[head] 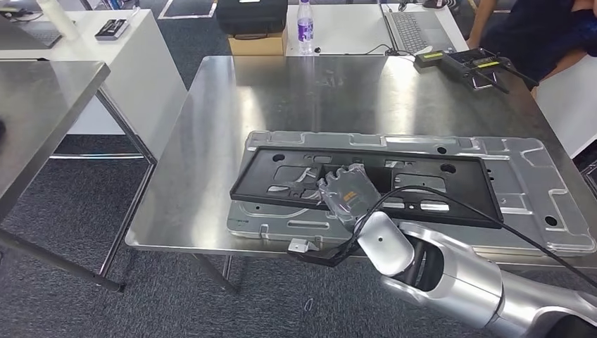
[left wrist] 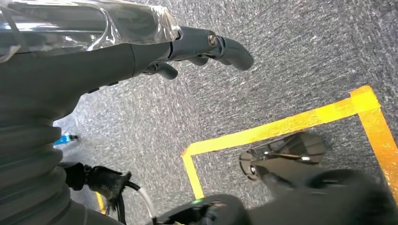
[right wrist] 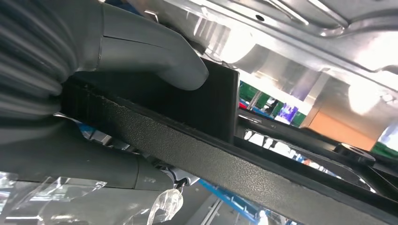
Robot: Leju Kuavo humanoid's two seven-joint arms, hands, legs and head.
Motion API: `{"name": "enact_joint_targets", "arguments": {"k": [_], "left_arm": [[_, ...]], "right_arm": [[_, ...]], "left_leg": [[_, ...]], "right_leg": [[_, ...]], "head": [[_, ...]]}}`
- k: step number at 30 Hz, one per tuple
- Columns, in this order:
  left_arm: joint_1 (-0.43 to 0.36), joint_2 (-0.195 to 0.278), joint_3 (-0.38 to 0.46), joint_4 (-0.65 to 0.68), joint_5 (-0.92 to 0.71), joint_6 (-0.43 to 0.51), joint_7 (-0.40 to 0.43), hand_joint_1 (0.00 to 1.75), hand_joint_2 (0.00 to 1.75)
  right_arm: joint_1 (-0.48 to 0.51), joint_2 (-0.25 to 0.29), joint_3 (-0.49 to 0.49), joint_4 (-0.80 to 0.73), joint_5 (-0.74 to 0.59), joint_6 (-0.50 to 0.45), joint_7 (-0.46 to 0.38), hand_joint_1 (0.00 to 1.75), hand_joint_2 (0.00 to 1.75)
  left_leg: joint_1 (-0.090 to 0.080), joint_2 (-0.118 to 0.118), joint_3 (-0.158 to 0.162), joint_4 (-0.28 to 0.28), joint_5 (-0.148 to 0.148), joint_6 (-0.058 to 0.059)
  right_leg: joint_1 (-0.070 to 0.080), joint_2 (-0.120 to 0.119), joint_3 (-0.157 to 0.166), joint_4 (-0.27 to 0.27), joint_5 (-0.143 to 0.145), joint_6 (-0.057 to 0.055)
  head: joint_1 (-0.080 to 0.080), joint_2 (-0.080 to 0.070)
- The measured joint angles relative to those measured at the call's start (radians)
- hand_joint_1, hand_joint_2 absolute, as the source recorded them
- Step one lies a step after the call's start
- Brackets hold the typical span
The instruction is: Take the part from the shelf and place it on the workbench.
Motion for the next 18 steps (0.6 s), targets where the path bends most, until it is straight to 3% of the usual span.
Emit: {"name": "enact_joint_targets", "arguments": {"k": [1,2,5,7,9,11,12,15,16,17,18], "left_arm": [[0.003,0.000,0.000,0.000,0.000,0.000,0.001,0.00,1.75],[0.005,0.000,0.000,0.000,0.000,0.000,0.002,0.00,1.75],[0.007,0.000,0.000,0.000,0.001,0.000,0.005,0.00,1.75],[0.007,0.000,0.000,0.001,0.001,0.000,0.007,0.00,1.75],[0.006,0.000,-0.001,0.001,0.002,0.000,0.008,0.00,1.75],[0.005,0.000,-0.001,0.001,0.002,0.000,0.009,0.00,1.75],[0.004,0.000,-0.001,0.001,0.003,0.000,0.009,0.00,1.75],[0.001,0.000,-0.001,0.001,0.003,0.000,0.009,0.00,1.75],[0.002,0.000,-0.001,0.001,0.003,0.000,0.009,0.00,1.75],[0.004,0.000,-0.001,0.001,0.003,-0.001,0.009,0.00,1.75],[0.006,0.000,-0.001,0.001,0.003,-0.001,0.009,0.00,1.75]], "right_arm": [[0.001,0.000,0.000,0.000,-0.001,0.000,0.000,1.75,1.75],[0.003,0.000,0.000,0.000,-0.003,0.000,0.000,1.75,1.75],[0.002,0.000,0.001,0.000,-0.004,-0.001,0.000,1.75,1.75],[0.003,0.000,0.001,0.000,-0.005,-0.002,0.000,1.75,1.75],[0.004,0.000,0.001,-0.001,-0.006,-0.003,0.000,1.75,1.75],[0.005,0.000,0.001,-0.001,-0.007,-0.005,-0.001,1.75,1.75],[0.005,0.000,0.001,-0.002,-0.008,-0.007,-0.001,1.75,1.75],[0.010,0.000,0.004,-0.002,-0.010,-0.009,-0.003,1.75,1.75],[0.013,0.000,0.005,-0.002,-0.011,-0.010,-0.004,1.75,1.75],[0.014,0.000,0.006,-0.002,-0.011,-0.010,-0.004,1.75,1.75],[0.015,0.000,0.006,-0.002,-0.012,-0.010,-0.004,1.75,1.75]], "left_leg": [[0.001,0.000,-0.027,0.022,-0.001,0.000],[0.001,0.000,-0.035,0.006,0.019,0.003],[-0.008,0.000,0.008,-0.182,0.153,0.026],[-0.018,0.001,0.031,-0.252,0.185,0.039],[-0.023,0.001,0.046,-0.262,0.178,0.048],[-0.020,0.001,0.067,-0.273,0.176,0.059],[-0.019,0.000,0.078,-0.277,0.173,0.065],[-0.021,-0.001,0.100,-0.280,0.157,0.078],[-0.022,-0.003,0.108,-0.280,0.150,0.080],[-0.024,-0.005,0.119,-0.280,0.142,0.080],[-0.025,-0.006,0.130,-0.280,0.133,0.080]], "right_leg": [[0.002,0.000,0.008,0.000,-0.007,0.000],[0.004,0.001,0.018,0.000,-0.015,0.002],[0.008,0.001,0.052,-0.003,-0.041,0.009],[0.008,0.002,0.064,-0.008,-0.051,0.017],[0.009,0.002,0.073,-0.011,-0.053,0.027],[0.008,0.000,0.065,0.024,-0.060,0.034],[0.008,-0.001,0.042,0.069,-0.071,0.035],[0.011,-0.001,-0.081,0.255,-0.128,0.035],[0.012,-0.001,-0.110,0.281,-0.136,0.034],[0.014,-0.001,-0.123,0.271,-0.123,0.032],[0.016,-0.001,-0.117,0.226,-0.089,0.028]], "head": [[0.000,0.000],[-0.001,0.000],[-0.001,0.000],[0.000,0.000],[0.000,0.000],[0.001,0.000],[0.003,0.000],[0.004,0.000],[0.004,0.000],[0.004,0.000],[0.005,0.000]]}}
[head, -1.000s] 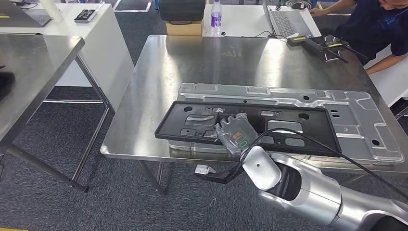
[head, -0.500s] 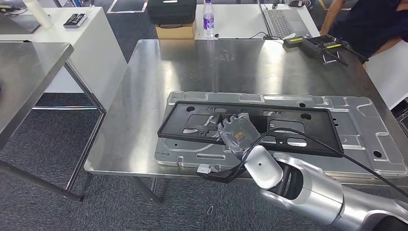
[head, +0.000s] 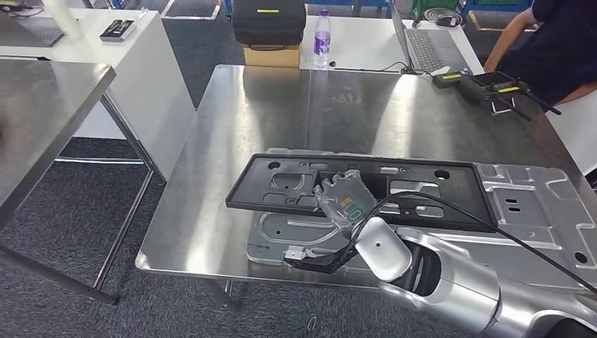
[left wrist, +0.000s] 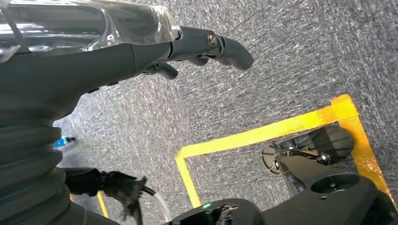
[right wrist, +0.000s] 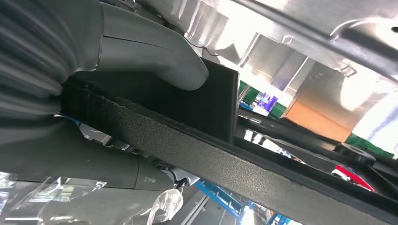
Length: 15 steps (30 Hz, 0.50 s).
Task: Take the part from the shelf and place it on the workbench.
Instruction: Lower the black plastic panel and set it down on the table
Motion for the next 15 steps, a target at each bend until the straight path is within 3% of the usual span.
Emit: {"name": "enact_joint_targets", "arguments": {"k": [2,4,8,10,12,13,14,15], "left_arm": [[0.000,0.000,0.000,0.000,0.000,0.000,0.000,0.00,1.75],[-0.002,0.000,0.000,0.000,0.000,-0.001,0.000,0.00,1.75],[-0.003,0.001,0.000,0.000,0.004,-0.005,0.000,0.00,1.75],[-0.005,0.003,0.000,0.000,0.006,-0.006,0.002,0.00,1.75],[-0.004,0.004,0.000,0.000,0.006,-0.008,0.006,0.00,1.75],[-0.002,0.005,0.000,0.000,0.006,-0.010,0.007,0.00,1.75],[0.000,0.005,0.000,0.000,0.005,-0.013,0.006,0.00,1.75],[0.002,0.005,0.000,0.000,0.005,-0.017,0.002,0.00,1.75]], "right_arm": [[0.000,0.000,0.000,0.000,-0.001,0.000,0.000,1.75,1.75],[-0.002,0.000,0.000,0.001,-0.003,0.000,0.000,1.75,1.75],[-0.005,0.002,0.001,0.001,-0.005,-0.002,0.000,1.75,1.75],[-0.006,0.001,0.001,0.001,-0.006,-0.002,0.002,1.75,1.75],[-0.005,0.001,0.001,0.001,-0.012,-0.001,0.006,1.75,1.75],[-0.002,0.001,0.001,0.001,-0.015,-0.001,0.008,1.75,1.75],[0.000,0.001,0.001,0.002,-0.018,-0.001,0.011,1.75,1.75],[0.002,0.001,0.001,0.002,-0.021,0.000,0.014,1.75,1.75]], "left_leg": [[-0.003,-0.002,0.021,0.000,-0.017,-0.004],[-0.006,-0.002,0.031,0.000,-0.031,-0.011],[-0.007,0.000,0.031,0.029,-0.050,-0.028],[0.001,0.001,-0.016,0.121,-0.088,-0.046],[0.014,0.002,-0.096,0.251,-0.134,-0.064],[0.021,0.003,-0.127,0.289,-0.141,-0.072],[0.029,0.004,-0.141,0.292,-0.130,-0.079],[0.035,0.005,-0.136,0.257,-0.099,-0.086]], "right_leg": [[0.008,0.000,0.043,-0.140,0.094,-0.012],[0.014,-0.002,0.073,-0.227,0.135,-0.020],[0.007,-0.005,0.093,-0.246,0.130,-0.032],[0.003,-0.005,0.102,-0.249,0.125,-0.038],[-0.002,-0.001,0.106,-0.248,0.118,-0.041],[-0.006,0.002,0.110,-0.248,0.113,-0.039],[-0.011,0.004,0.116,-0.247,0.109,-0.037],[-0.015,0.006,0.124,-0.247,0.103,-0.032]], "head": [[0.000,0.000],[0.000,0.000],[-0.001,0.000],[-0.001,0.000],[-0.001,0.000],[-0.002,0.000],[-0.002,0.000],[-0.002,0.000]]}}
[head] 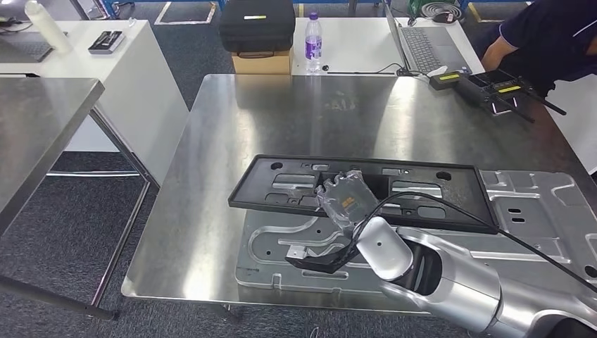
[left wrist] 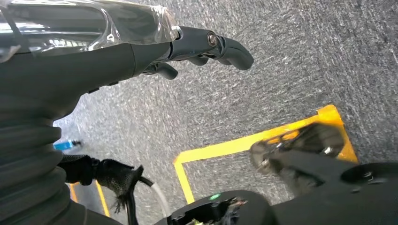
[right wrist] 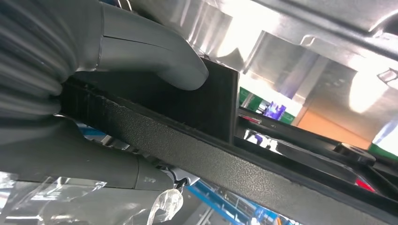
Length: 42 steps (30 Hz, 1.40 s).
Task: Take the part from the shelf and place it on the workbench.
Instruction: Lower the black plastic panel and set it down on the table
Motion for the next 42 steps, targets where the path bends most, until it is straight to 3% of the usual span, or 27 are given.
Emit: {"name": "enact_joint_targets", "arguments": {"k": [2,4,6,7,11,13,16,20,22,42], "left_arm": [[0.000,0.001,0.000,0.000,0.001,-0.009,-0.008,0.00,1.75],[-0.003,0.003,0.000,0.000,0.002,-0.015,-0.011,0.00,1.75],[-0.003,0.004,0.000,0.000,-0.002,-0.024,-0.018,0.00,1.75],[-0.003,0.004,-0.001,0.000,-0.006,-0.029,-0.023,0.00,1.75],[-0.006,0.005,-0.002,0.000,-0.013,-0.043,-0.042,0.00,1.75],[-0.006,0.005,-0.002,0.000,-0.006,-0.042,-0.048,0.00,1.75],[-0.006,0.005,-0.002,0.000,0.006,-0.041,-0.053,0.00,1.75],[-0.006,0.005,-0.002,0.000,0.008,-0.039,-0.055,0.00,1.75],[-0.006,0.005,-0.002,0.000,0.010,-0.039,-0.055,0.00,1.75],[-0.005,0.009,-0.002,0.000,0.024,-0.042,-0.055,0.00,1.75]], "right_arm": [[0.001,-0.001,0.000,0.000,-0.004,0.000,0.004,1.75,1.75],[0.001,-0.001,0.000,0.000,-0.005,-0.001,0.006,0.87,0.87],[0.003,-0.002,0.000,0.002,-0.006,-0.001,0.007,0.00,0.00],[0.004,-0.002,-0.001,0.002,-0.006,-0.001,0.008,0.00,0.00],[0.002,-0.003,-0.002,0.004,-0.005,-0.004,0.007,0.00,0.00],[0.001,-0.003,-0.002,0.004,-0.005,-0.006,0.006,0.00,0.00],[0.000,-0.003,-0.003,0.005,-0.004,-0.006,0.005,0.00,0.00],[0.000,-0.003,-0.005,0.005,-0.004,-0.006,0.006,0.00,0.00],[0.000,-0.003,-0.006,0.005,-0.004,-0.006,0.006,0.00,0.00],[0.001,-0.003,-0.011,0.005,-0.028,-0.004,0.016,0.00,0.00]], "left_leg": [[0.010,0.001,0.044,-0.137,0.091,-0.008],[0.007,0.002,0.074,-0.233,0.128,-0.003],[-0.001,0.001,0.079,-0.247,0.123,0.010],[0.000,-0.001,0.080,-0.245,0.130,0.011],[0.004,-0.010,0.079,-0.248,0.135,0.010],[0.003,-0.012,0.079,-0.248,0.132,0.013],[0.001,-0.013,0.079,-0.248,0.130,0.019],[-0.001,-0.013,0.080,-0.247,0.129,0.023],[-0.002,-0.013,0.080,-0.247,0.130,0.023],[0.007,-0.011,0.086,-0.252,0.134,0.016]], "right_leg": [[-0.007,0.001,0.019,-0.001,-0.011,0.012],[-0.009,0.002,0.027,-0.001,-0.020,0.026],[-0.008,0.003,0.027,-0.003,-0.025,0.040],[-0.008,0.004,0.029,-0.002,-0.027,0.041],[-0.006,0.003,0.035,-0.010,-0.021,0.022],[-0.006,0.001,0.042,-0.021,-0.021,0.022],[-0.006,-0.002,0.047,-0.031,-0.021,0.025],[-0.007,-0.003,0.047,-0.033,-0.020,0.048],[-0.006,-0.003,0.047,-0.033,-0.020,0.053],[0.004,-0.003,0.047,-0.029,-0.020,0.052]], "head": [[-0.001,0.000],[-0.002,0.000],[-0.001,0.000],[0.000,0.000],[0.002,0.000],[0.003,0.000],[0.003,0.000],[0.003,0.000],[0.003,0.000],[0.003,0.000]]}}
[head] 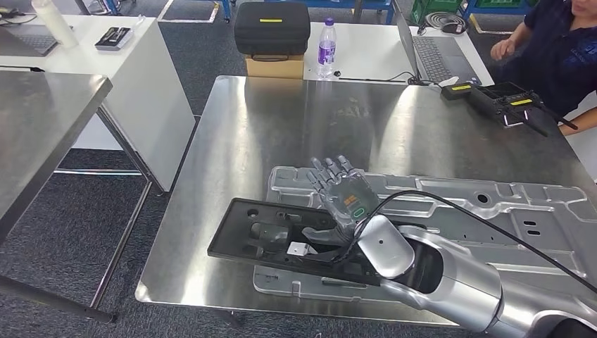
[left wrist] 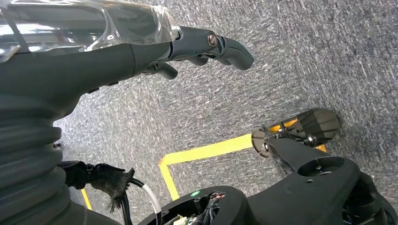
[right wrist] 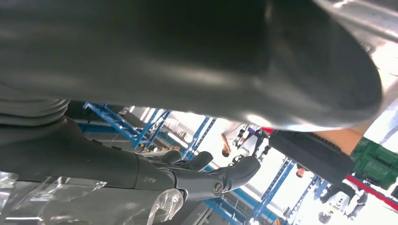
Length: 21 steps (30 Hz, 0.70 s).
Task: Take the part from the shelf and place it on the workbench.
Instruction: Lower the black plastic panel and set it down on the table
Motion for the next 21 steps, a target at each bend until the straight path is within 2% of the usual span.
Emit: {"name": "enact_joint_targets", "arguments": {"k": [5,9,16,21], "left_arm": [[0.000,0.002,0.000,0.000,0.005,-0.004,-0.002,0.00,1.75],[0.000,0.003,0.000,0.000,0.005,-0.009,-0.003,0.00,0.00],[0.000,0.004,0.000,0.000,-0.005,-0.019,-0.040,0.00,0.00],[0.000,0.007,0.000,0.000,-0.006,-0.018,-0.041,0.00,0.00]], "right_arm": [[0.001,-0.012,-0.010,0.000,-0.017,0.006,0.027,0.00,0.00],[0.003,-0.020,-0.015,0.000,-0.020,0.006,0.028,0.00,0.00],[0.005,-0.026,-0.016,0.000,-0.018,0.002,0.028,0.00,0.00],[0.005,-0.026,-0.017,-0.001,-0.016,-0.001,0.027,0.00,0.00]], "left_leg": [[0.000,0.000,0.000,0.000,0.000,0.000],[0.000,0.000,0.000,0.000,0.000,0.000],[0.000,0.000,0.000,0.000,0.000,0.000],[-0.005,0.000,0.000,0.004,-0.004,0.005]], "right_leg": [[0.000,0.000,0.000,0.000,0.000,0.000],[0.000,0.000,0.000,0.000,0.000,0.000],[0.000,0.000,0.000,0.000,0.000,0.000],[-0.005,0.000,0.001,-0.002,0.001,0.002]], "head": [[0.000,0.000],[0.000,0.000],[0.000,0.000],[0.000,0.000]]}}
